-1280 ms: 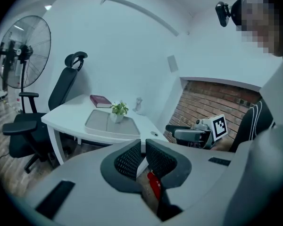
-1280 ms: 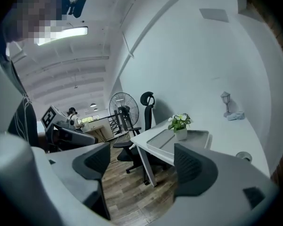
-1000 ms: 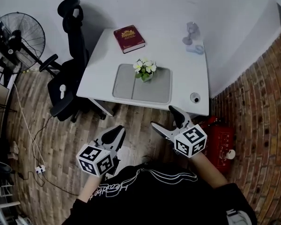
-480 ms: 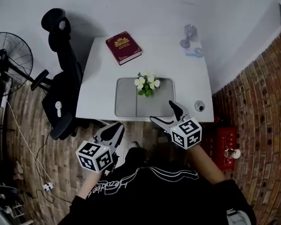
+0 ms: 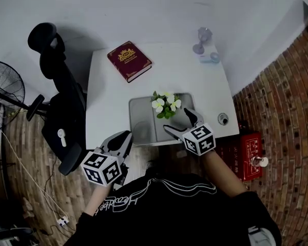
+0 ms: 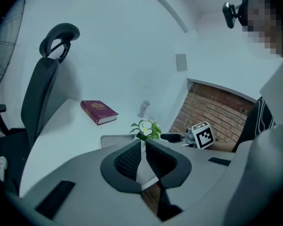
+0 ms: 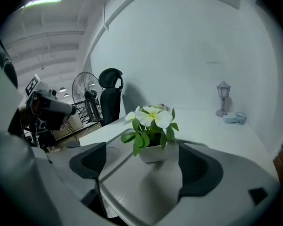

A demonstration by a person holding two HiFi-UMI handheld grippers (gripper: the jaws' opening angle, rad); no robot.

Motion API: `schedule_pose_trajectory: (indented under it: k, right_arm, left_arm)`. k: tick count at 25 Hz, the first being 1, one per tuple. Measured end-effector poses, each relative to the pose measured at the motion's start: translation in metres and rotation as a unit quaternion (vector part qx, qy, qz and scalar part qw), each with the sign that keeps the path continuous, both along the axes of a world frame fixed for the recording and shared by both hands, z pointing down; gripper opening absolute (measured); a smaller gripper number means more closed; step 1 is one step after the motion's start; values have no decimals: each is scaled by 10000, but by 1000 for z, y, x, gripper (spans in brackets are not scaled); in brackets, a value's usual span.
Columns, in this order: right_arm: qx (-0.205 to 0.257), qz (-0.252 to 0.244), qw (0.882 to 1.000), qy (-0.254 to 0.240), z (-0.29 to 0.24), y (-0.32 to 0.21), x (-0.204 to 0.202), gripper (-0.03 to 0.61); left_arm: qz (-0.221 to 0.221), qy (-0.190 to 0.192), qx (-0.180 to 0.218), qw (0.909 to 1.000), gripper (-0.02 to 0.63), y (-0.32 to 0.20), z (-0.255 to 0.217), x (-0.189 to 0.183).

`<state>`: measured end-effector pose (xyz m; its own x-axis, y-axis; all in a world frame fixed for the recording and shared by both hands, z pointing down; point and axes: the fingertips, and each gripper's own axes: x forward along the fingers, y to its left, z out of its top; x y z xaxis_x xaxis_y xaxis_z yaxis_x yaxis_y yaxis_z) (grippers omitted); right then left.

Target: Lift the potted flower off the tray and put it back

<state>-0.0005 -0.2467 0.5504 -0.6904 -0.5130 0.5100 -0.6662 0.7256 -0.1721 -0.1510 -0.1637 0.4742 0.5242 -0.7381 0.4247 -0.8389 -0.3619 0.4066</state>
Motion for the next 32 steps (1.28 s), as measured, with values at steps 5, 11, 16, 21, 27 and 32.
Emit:
schedule_pose_trajectory:
  k: [5, 11, 16, 21, 27, 32]
  right_arm:
    - [-77, -82, 9995, 308, 23, -12, -15, 465]
    - [74, -139, 9972, 731, 42, -27, -27, 465]
    - [66, -64, 9974, 717, 51, -40, -32, 456]
    - [68, 113, 9974, 707, 56, -46, -30, 388]
    - [163, 162, 9976, 651, 55, -47, -30, 336]
    - [295, 137, 9977, 598, 52, -49, -29, 334]
  left_arm:
    - [185, -18, 30, 9998, 52, -16, 3, -17]
    - [190, -89, 115, 9997, 52, -32, 2, -41]
    - [173, -138, 98, 9997, 52, -42, 5, -55]
    - [242, -147, -2, 9996, 52, -46, 12, -58]
    - [277, -137, 4, 9995, 52, -49, 13, -60]
    - [301, -128, 61, 9994, 52, -54, 9, -60]
